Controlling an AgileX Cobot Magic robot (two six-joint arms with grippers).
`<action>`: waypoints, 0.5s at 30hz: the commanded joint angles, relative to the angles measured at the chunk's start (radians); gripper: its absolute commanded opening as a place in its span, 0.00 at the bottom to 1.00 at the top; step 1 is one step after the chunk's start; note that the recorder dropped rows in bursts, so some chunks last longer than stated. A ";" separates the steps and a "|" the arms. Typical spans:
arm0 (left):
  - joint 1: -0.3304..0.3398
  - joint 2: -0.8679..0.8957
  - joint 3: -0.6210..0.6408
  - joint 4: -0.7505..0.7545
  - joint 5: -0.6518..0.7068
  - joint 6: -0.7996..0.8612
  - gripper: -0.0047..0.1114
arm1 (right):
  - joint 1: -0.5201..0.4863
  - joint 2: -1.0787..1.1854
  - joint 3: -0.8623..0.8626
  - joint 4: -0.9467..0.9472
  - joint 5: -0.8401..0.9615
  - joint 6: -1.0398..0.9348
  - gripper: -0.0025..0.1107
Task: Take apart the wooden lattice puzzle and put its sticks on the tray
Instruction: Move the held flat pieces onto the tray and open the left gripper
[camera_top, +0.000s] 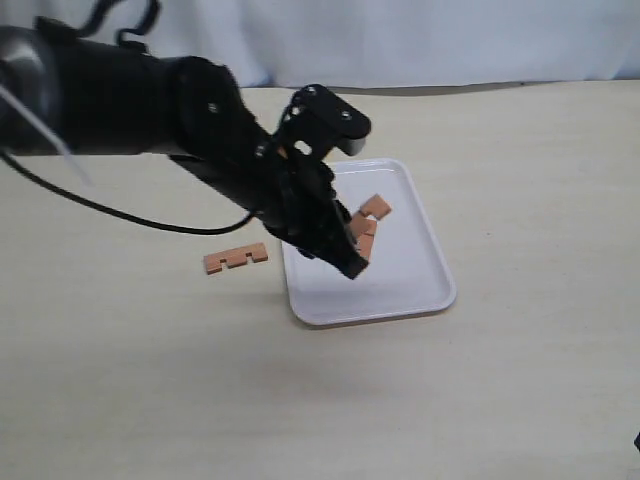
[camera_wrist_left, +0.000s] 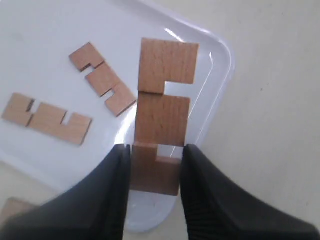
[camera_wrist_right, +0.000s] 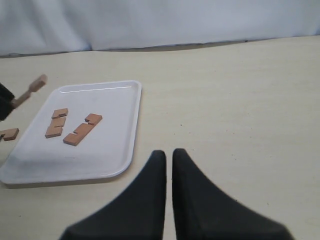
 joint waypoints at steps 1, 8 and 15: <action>-0.031 0.124 -0.121 0.097 -0.029 -0.266 0.04 | -0.006 -0.004 0.002 0.000 -0.003 -0.002 0.06; -0.031 0.231 -0.200 0.116 -0.018 -0.350 0.07 | -0.006 -0.004 0.002 0.000 -0.003 -0.002 0.06; -0.031 0.233 -0.208 0.129 -0.013 -0.350 0.48 | -0.006 -0.004 0.002 0.000 -0.003 -0.002 0.06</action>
